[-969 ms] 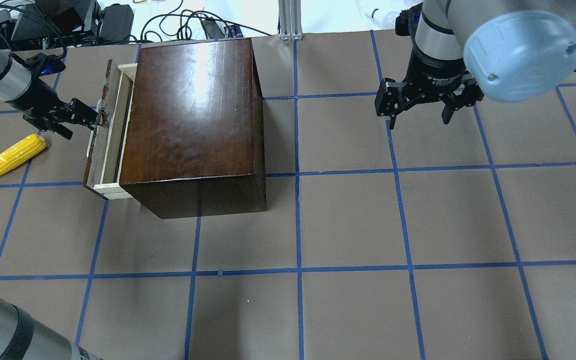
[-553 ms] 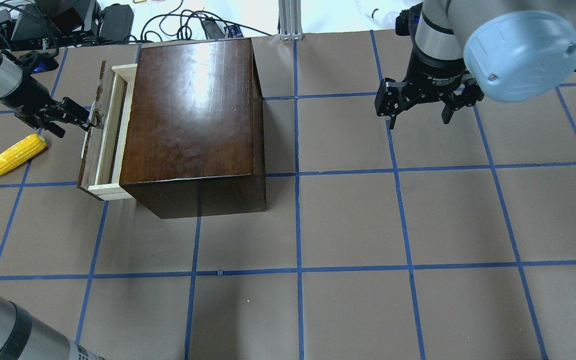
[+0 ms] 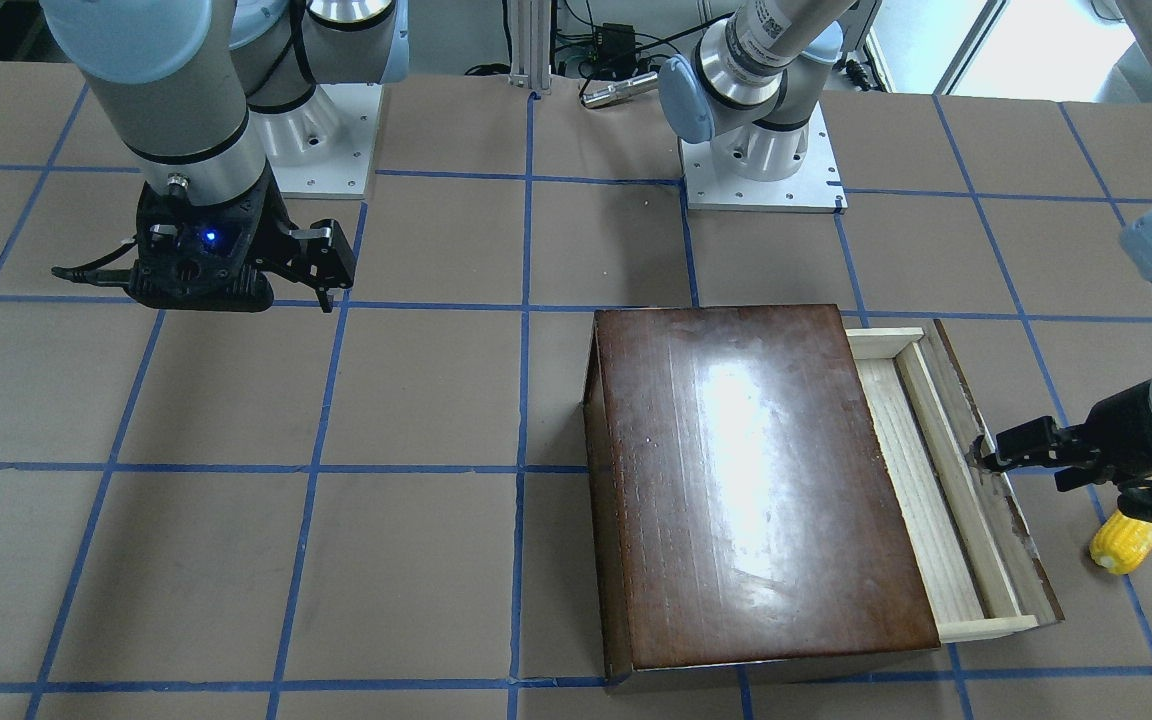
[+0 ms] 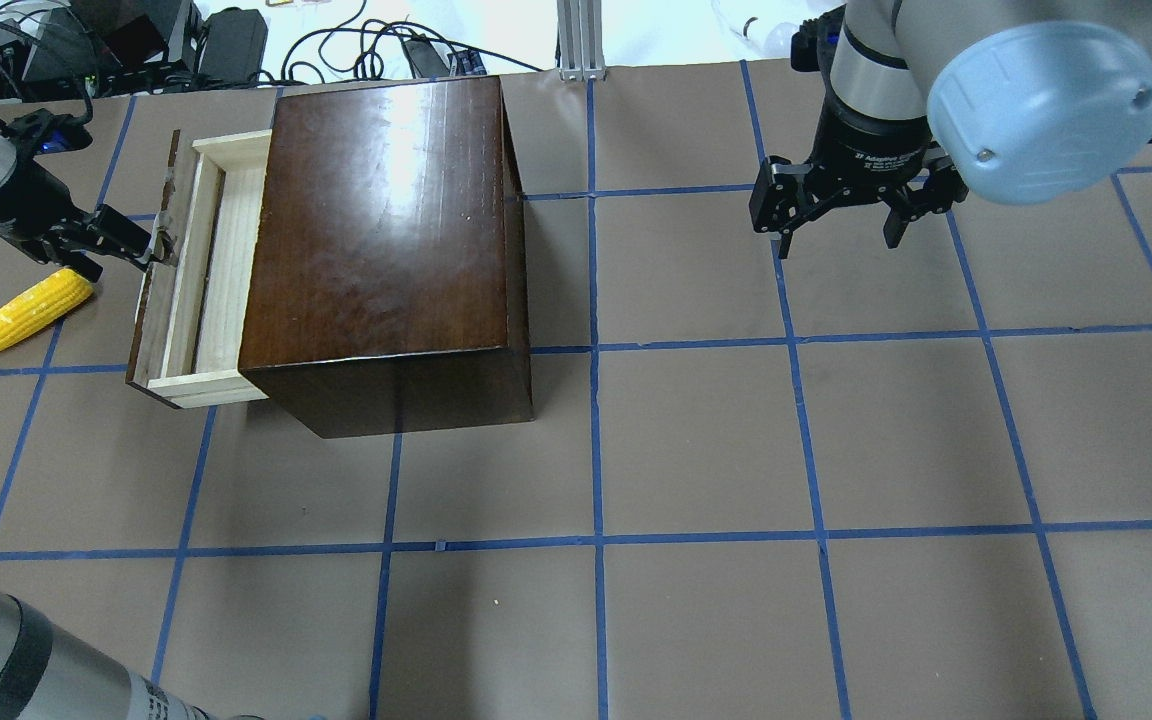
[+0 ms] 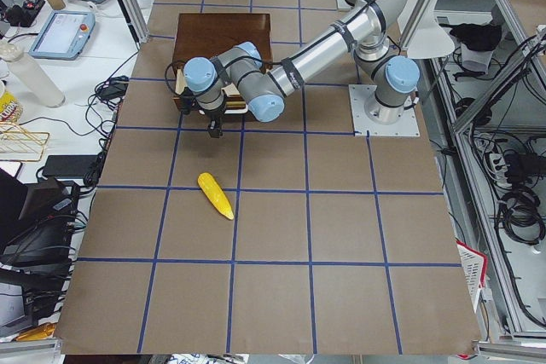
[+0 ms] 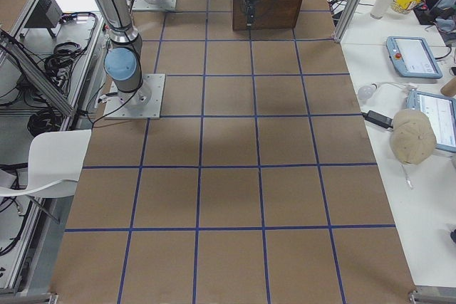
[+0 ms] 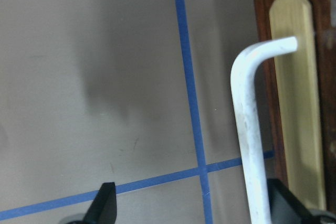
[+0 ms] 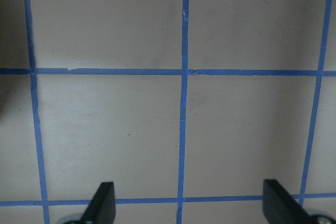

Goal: Open drawer and put corn inside
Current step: 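Pull the drawer outward by its handle with the left gripper, then release the handle and move the left gripper down onto the yellow corn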

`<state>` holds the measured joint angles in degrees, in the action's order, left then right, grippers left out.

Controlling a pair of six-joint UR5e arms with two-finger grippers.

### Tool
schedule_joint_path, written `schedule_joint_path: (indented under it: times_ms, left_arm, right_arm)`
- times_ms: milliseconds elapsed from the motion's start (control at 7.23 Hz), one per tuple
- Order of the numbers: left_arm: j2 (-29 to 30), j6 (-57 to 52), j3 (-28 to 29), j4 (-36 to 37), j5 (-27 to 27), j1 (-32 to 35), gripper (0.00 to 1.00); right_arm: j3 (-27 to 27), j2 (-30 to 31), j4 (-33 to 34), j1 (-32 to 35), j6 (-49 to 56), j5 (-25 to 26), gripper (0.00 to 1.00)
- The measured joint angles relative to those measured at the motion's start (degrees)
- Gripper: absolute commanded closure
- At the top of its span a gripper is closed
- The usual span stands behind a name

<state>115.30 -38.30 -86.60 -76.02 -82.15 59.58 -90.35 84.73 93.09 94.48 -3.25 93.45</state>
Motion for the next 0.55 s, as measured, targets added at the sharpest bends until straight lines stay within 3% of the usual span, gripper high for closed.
schedule_joint_path:
  times_ms: [553]
  left_arm:
    - [0.2, -2.0, 1.2, -0.2, -1.1, -0.2, 0.00]
  right_arm:
    - [0.0, 0.0, 0.0, 0.0, 0.0, 0.0, 0.00]
